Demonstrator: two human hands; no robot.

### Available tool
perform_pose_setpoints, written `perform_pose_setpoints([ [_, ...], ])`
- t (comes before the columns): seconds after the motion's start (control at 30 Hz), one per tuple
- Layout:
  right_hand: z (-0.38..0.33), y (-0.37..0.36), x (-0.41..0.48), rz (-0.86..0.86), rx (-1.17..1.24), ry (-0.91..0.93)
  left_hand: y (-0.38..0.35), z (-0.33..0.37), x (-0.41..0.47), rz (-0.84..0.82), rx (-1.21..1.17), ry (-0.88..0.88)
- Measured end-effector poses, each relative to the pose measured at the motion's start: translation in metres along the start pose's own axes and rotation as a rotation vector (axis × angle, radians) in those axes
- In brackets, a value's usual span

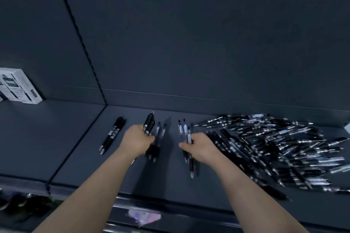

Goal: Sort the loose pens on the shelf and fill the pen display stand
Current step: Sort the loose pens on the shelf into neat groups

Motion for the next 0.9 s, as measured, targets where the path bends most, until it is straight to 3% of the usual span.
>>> perform_pose_setpoints([
  [0.2, -0.016, -0.023, 0.008, 0.060, -0.053, -0.073, -0.006, -0.024, 0.017, -0.136, 0.031, 0.039],
  [0.43, -0.010, -0.015, 0.007, 0.191, -0.081, -0.102, -0.018, -0.029, 0.025, -0.172, -0.040, 0.059],
  [0.73, -0.019, -0.021, 0.027, 0.232, 0.004, -0.049, -0.029, -0.025, 0.024, -0.179, -0.130, 0.053],
  [0.9, -0.021, -0.017, 0.026, 0.297, -0.207, 0.014, -0.015, -0.023, 0.024, -0.105, -0.057, -0.045],
])
Point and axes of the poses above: each hand's wrist, its own x-axis towards the middle knuckle, its own y-axis out of the back of the hand, z = x × y, the point moved 8 cm from there along x, towards the middle knuckle, and after that the axes turned 4 degrees about -x, right-handed, at the moved point
